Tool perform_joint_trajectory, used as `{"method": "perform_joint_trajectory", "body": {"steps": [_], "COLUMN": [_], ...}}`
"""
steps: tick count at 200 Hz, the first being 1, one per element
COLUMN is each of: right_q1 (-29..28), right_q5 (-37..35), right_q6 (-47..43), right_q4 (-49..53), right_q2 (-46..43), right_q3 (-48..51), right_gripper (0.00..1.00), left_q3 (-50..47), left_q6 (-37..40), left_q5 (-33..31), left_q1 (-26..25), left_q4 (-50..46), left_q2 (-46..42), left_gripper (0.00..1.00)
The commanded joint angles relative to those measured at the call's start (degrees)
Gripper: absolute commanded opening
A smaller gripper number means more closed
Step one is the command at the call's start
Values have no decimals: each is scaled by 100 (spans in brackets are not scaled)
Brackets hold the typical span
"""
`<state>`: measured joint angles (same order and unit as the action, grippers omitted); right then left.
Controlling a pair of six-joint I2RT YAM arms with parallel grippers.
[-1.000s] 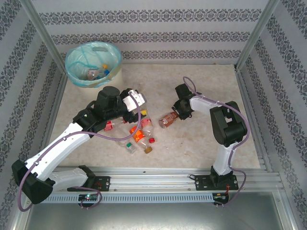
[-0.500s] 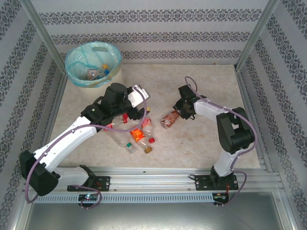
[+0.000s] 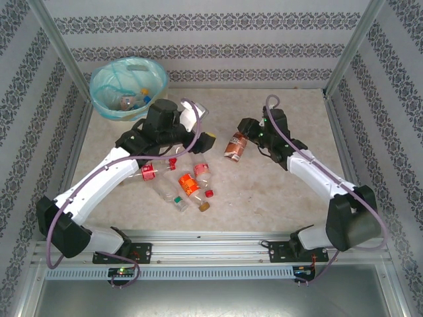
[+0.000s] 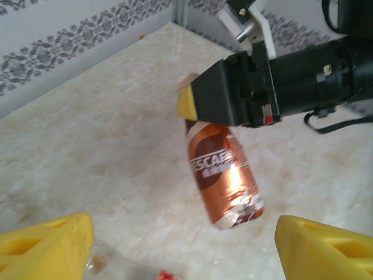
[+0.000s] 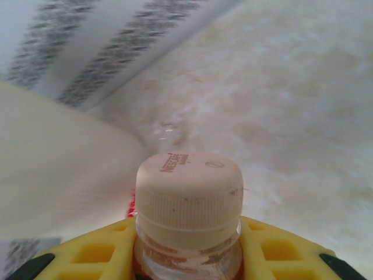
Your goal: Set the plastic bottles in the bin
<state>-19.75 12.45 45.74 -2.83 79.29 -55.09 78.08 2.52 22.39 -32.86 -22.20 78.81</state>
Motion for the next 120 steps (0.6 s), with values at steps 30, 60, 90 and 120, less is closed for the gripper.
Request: {"method": "perform_joint_trajectory", "body": {"steps": [30,60,90,120], "right_q1": [-86,-165,-310,-467], "right_q5": [2105,2625,2929,3169], "right_q6": [-865,-840,-845,-865], "right_q4": [-1844,-2748,-3235,-3338], "right_q2": [-422,-698,-926,-1056], "right_q3": [-40,114,137,23], "right_gripper": [24,24,24,23], "left_q3": [269,150,48,49], "left_q6": [-947,-1249,-1534,-1622], "left_q5": [1586,1916,2154,2355], "left_q1": [191,218,235,245], "left_q4": [395,774,1169,1369], "left_q2": [11,-35,-56,-37], "left_gripper": [82,82,81,80]}}
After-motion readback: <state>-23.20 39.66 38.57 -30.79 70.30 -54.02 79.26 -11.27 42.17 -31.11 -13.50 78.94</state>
